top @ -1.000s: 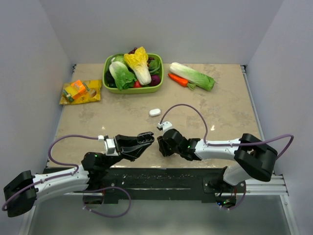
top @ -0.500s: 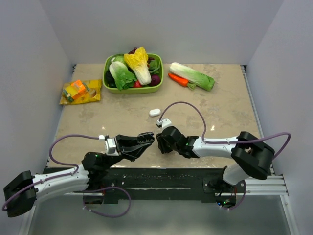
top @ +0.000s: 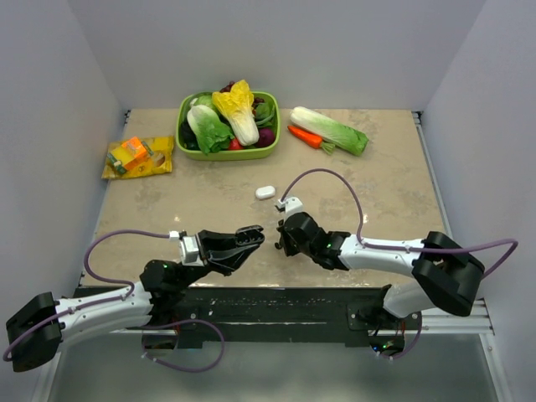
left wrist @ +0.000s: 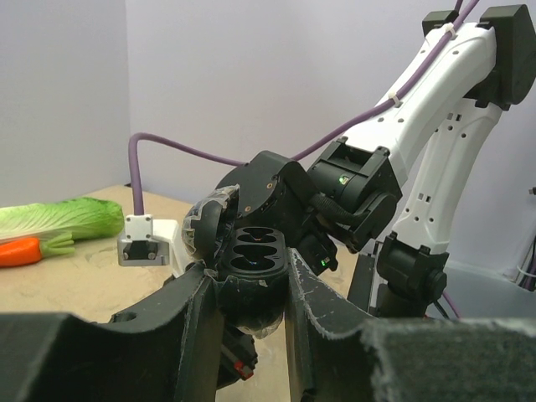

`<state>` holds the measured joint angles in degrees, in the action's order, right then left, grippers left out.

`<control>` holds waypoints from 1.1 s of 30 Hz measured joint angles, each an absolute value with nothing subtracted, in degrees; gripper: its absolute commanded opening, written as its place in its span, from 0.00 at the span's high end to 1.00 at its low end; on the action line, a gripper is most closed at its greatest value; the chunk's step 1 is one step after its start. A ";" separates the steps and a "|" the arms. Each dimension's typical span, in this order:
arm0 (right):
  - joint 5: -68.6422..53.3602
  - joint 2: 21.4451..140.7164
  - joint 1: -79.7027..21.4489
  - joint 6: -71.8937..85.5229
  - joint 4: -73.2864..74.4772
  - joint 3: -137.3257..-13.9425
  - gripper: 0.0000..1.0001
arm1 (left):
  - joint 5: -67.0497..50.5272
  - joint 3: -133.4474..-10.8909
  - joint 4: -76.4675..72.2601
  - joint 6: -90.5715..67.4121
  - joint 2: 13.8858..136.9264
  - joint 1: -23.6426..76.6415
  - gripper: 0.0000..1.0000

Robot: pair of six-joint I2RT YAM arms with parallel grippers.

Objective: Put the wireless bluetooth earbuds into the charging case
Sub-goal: Move the earbud to the center of the board.

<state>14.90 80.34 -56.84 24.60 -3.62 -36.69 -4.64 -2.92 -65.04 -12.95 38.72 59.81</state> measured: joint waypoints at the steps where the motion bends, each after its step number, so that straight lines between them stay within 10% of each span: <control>1: 14.90 80.36 -56.80 24.62 -3.70 -36.40 1.00 | -4.64 -2.92 -65.01 -12.95 38.61 59.81 1.00; 20: 14.50 87.13 -56.31 26.83 -4.56 -36.40 1.00 | -4.43 -2.92 -65.06 -12.95 38.79 59.81 1.00; 33: 17.43 91.33 -53.34 26.52 -5.08 -40.51 0.63 | -4.21 -2.92 -65.06 -12.95 39.57 59.81 1.00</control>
